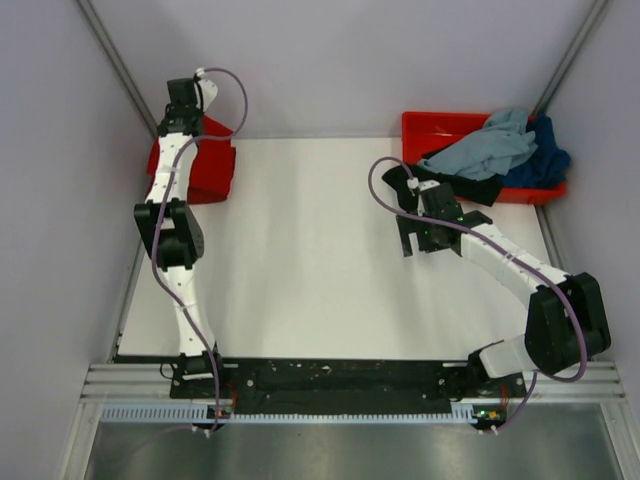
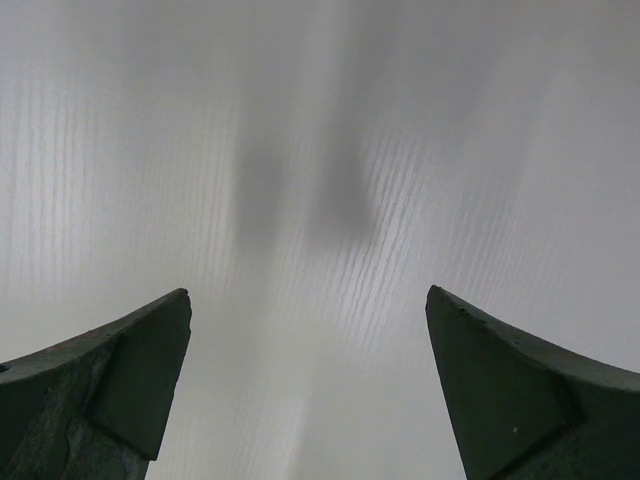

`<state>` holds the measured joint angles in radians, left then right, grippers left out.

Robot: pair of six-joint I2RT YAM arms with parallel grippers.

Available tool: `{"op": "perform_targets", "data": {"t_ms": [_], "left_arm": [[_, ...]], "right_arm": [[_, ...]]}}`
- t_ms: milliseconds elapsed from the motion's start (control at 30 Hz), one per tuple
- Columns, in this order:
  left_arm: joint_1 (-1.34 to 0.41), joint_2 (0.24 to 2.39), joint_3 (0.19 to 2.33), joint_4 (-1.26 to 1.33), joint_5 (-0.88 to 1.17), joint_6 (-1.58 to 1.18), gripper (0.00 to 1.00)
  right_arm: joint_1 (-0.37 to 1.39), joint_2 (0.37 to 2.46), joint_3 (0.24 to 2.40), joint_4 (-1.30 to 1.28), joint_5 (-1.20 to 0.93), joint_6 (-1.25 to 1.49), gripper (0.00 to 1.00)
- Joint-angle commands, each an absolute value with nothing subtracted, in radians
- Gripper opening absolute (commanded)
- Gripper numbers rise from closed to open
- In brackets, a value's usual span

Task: Fold and stack the t-shirts
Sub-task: Put the neatly folded tshirt into the corner of the board with the left arm

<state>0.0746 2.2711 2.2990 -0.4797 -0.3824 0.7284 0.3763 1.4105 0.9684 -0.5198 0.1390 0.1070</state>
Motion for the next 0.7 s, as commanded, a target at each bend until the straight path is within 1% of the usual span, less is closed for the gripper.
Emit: {"op": "perform_targets", "data": {"t_ms": [0, 33, 67, 100, 167, 233, 300, 367, 467, 567, 667], "left_arm": [[0.129, 2.345, 2.341, -0.307, -0.426, 0.706, 0.00], [0.136, 2.361, 2.341, -0.284, -0.419, 0.704, 0.00], [0.138, 2.374, 2.339, -0.263, -0.422, 0.712, 0.19], [0.138, 2.400, 2.335, -0.220, -0.448, 0.742, 0.52], [0.138, 2.456, 2.356, -0.111, -0.541, 0.837, 0.98], [0.138, 2.496, 2.428, -0.089, -0.613, 0.897, 0.99], [0.140, 2.464, 2.428, -0.103, -0.629, 0.875, 0.99], [0.135, 2.381, 2.344, -0.133, -0.588, 0.819, 0.99], [0.114, 2.234, 2.156, -0.170, -0.508, 0.752, 0.99], [0.092, 2.119, 2.022, -0.337, -0.301, 0.669, 0.98], [0.072, 2.031, 1.895, -0.469, -0.039, 0.608, 0.79]], "right_arm": [[0.365, 1.404, 0.973, -0.525, 0.160, 0.086, 0.99], [0.365, 1.404, 0.976, -0.525, 0.164, 0.084, 0.99], [0.365, 1.404, 0.976, -0.525, 0.164, 0.084, 0.99], [0.365, 1.404, 0.979, -0.528, 0.163, 0.084, 0.99], [0.367, 1.394, 0.992, -0.541, 0.160, 0.090, 0.99], [0.365, 1.370, 0.994, -0.546, 0.155, 0.089, 0.99], [0.365, 1.344, 0.996, -0.546, 0.156, 0.089, 0.99], [0.365, 1.332, 1.002, -0.546, 0.153, 0.086, 0.99], [0.365, 1.327, 1.011, -0.546, 0.149, 0.081, 0.99], [0.365, 1.322, 1.008, -0.548, 0.137, 0.083, 0.99], [0.365, 1.318, 0.996, -0.546, 0.124, 0.086, 0.99]]}}
